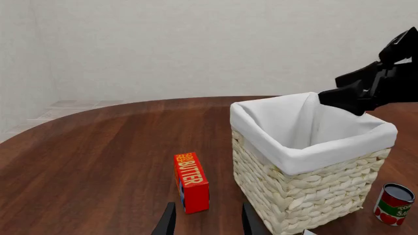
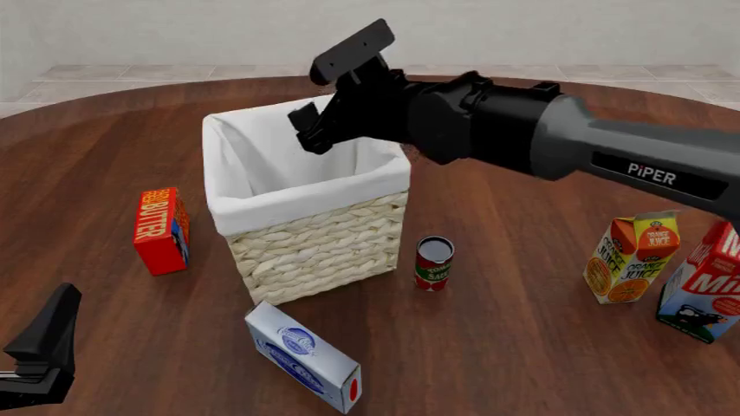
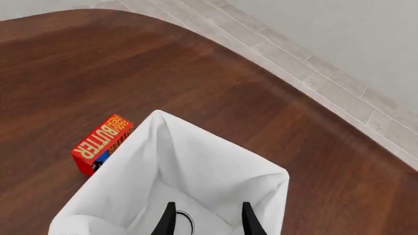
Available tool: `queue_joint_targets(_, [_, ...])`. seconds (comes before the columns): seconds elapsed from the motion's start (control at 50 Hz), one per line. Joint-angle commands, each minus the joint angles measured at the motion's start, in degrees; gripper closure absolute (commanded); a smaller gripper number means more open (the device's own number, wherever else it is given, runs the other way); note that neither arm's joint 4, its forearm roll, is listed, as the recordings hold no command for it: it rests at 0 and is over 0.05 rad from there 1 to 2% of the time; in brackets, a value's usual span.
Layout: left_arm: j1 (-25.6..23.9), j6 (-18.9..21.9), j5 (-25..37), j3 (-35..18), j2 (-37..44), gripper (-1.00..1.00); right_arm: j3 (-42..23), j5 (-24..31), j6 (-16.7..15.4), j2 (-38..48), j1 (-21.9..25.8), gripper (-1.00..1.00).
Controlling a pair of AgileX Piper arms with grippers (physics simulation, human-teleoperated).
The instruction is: Pick up the alphabet soup and the tomato sauce, and put them in the basket.
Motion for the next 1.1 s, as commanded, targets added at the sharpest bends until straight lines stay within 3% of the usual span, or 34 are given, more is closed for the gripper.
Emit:
queue_joint_targets(0.02, [0.00, 0.00, 0.00, 0.00, 0.00, -1.00, 1.49, -0.87, 0.37, -2.35, -0.07, -1.00])
queue_joint_targets(1.1, [0.00, 0.00, 0.00, 0.00, 0.00, -1.00, 14.73, -4.17, 0.88, -16.54, 0.02, -1.00])
